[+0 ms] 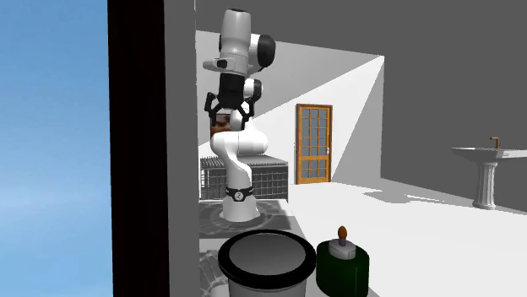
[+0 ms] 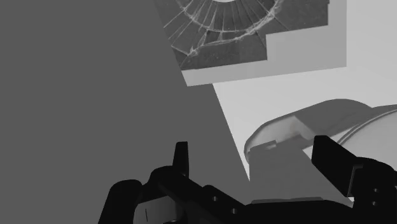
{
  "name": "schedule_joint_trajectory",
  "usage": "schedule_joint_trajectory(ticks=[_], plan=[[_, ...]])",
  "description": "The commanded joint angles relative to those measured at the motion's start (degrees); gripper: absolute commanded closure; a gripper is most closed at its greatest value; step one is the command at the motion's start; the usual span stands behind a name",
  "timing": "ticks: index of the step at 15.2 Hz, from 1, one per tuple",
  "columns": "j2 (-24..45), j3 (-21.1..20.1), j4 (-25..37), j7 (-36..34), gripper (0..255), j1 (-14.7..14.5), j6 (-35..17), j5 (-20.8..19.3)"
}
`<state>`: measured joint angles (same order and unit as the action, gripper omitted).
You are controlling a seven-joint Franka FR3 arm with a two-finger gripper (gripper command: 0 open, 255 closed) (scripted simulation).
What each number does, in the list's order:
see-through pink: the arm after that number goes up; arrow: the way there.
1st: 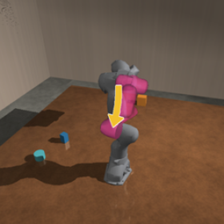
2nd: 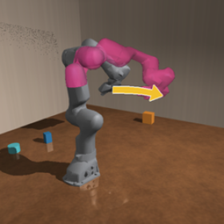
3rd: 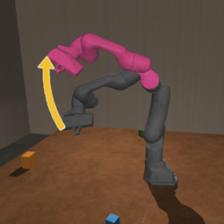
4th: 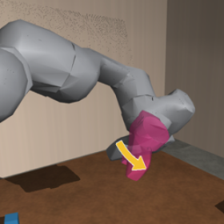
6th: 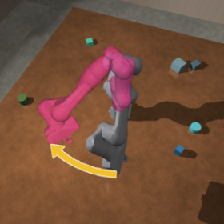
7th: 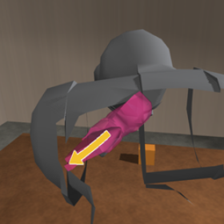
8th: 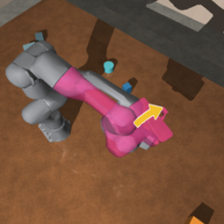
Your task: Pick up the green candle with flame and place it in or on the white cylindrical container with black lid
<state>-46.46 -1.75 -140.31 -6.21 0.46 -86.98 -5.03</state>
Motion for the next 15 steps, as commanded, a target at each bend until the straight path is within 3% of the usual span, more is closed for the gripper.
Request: schedule_joint_trajectory(ticks=[1, 15], plan=[[0.0, 0.0, 0.0, 0.0, 0, 0.0, 0.0, 0.0], [24.94, -7.77, 6.98, -11.18, 0, -2.34, -20.91, 5.39]])
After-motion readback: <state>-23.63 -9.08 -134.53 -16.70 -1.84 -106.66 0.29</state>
